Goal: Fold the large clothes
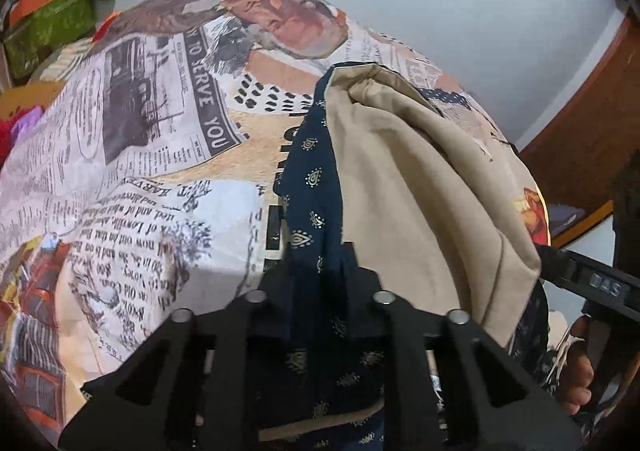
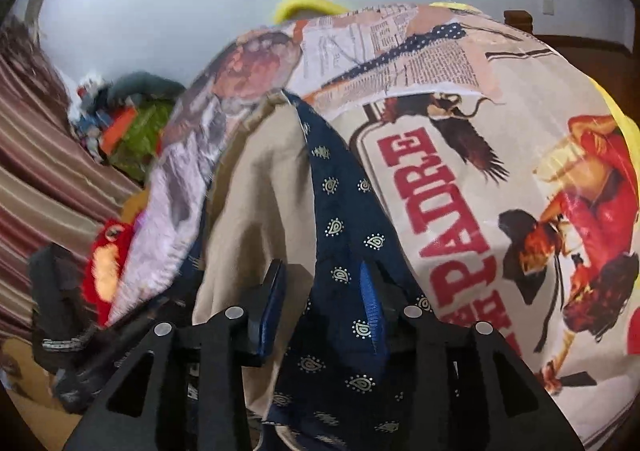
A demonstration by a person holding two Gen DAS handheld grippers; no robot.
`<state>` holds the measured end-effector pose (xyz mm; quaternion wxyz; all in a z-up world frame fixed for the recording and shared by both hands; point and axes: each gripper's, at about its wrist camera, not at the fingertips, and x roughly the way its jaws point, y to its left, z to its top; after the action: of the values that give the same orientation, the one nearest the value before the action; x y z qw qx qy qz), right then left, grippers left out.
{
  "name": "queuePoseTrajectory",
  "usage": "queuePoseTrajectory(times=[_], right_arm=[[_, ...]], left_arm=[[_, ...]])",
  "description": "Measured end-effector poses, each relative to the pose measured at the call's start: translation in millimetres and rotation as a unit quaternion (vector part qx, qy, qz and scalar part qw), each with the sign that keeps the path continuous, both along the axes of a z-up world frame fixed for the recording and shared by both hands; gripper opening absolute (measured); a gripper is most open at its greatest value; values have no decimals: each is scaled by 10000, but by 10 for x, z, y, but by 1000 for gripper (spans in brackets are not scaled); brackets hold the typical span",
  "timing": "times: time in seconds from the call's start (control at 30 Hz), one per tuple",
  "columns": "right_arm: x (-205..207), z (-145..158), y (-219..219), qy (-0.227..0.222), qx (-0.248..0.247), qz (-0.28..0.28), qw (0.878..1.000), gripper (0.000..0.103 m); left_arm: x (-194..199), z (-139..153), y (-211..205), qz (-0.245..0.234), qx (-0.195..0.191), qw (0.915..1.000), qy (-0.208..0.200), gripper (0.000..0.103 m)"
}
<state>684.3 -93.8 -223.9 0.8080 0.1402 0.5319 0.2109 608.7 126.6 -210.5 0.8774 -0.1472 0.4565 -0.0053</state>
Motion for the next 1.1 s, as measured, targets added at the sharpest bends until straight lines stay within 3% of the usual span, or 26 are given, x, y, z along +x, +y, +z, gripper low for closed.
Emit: queuePoseTrajectory(times=[0.17,0.3,0.33,0.43,0.6,0.83,0.97,1.1], right_arm=[[-30,-32,138,-244,-498,161,9983,35],[-86,-23,222,-494,-967,356,9934,20],[-98,-11,201,-469,-936,349,9939,13],[-172,74,109,-455,-779,354,9953,7],[-607,461,-72,-867,-487,491,9938,6],[-1364,693,-271,-1107,-682,971,9867,6],[-1624,861,-316,-1460,-948,993,9797,7],[-1548,980,-305,-1293,-806,950,9838,7]], left_arm=[[-108,88,-38,-182,88,9998,-60,12],[-214,213,-48,-288,33,9995,-127,11],[-255,264,-61,-343,68,9993,-161,11],[-412,428,-112,-522,181,9981,-277,10],[-771,658,-224,-913,231,9946,-427,10],[-1319,513,-330,-1315,366,9906,52,12],[-1441,332,-180,-1159,105,9918,525,27],[-1478,448,107,-729,-306,9965,277,49]])
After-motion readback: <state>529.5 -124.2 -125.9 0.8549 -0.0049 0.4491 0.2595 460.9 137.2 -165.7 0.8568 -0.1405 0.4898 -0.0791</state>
